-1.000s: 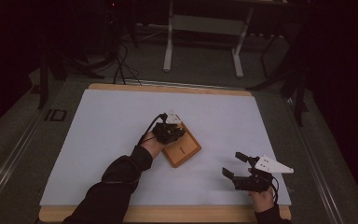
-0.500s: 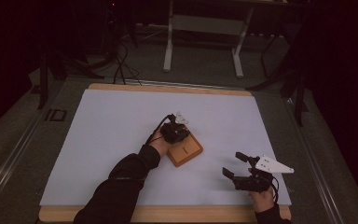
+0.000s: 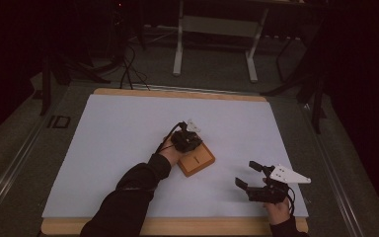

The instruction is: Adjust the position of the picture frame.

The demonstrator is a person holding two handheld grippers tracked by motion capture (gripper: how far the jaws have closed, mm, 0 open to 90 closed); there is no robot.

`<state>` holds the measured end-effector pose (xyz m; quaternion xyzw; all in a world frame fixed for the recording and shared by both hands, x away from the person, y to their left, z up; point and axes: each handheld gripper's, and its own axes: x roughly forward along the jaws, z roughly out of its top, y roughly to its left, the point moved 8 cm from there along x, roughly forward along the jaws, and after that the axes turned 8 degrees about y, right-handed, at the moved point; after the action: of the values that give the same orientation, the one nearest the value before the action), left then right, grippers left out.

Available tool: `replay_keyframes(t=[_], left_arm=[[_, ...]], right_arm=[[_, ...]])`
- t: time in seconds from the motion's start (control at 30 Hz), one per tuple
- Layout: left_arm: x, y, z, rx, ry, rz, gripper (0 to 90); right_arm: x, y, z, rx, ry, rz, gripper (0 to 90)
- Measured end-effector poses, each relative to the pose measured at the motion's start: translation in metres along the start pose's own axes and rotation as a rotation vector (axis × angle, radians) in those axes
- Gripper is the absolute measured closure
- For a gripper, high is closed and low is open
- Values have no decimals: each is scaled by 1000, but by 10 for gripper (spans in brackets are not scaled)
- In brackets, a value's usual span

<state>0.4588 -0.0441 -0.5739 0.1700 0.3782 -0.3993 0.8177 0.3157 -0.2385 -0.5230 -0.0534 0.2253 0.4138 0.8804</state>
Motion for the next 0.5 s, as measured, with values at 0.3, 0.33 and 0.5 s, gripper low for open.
replay_keyframes(t=[0.3,0.33,0.5], left_arm=[[-14,2,-1,-13,-23,-47,818],[-16,3,-1,-2,-23,-39,812],[-24,5,-4,15,-9,-43,818]], right_arm=[[0,0,0,1,2,1,139],[0,0,0,2,2,1,139],[-1,0,0,-2,2,-5,139]])
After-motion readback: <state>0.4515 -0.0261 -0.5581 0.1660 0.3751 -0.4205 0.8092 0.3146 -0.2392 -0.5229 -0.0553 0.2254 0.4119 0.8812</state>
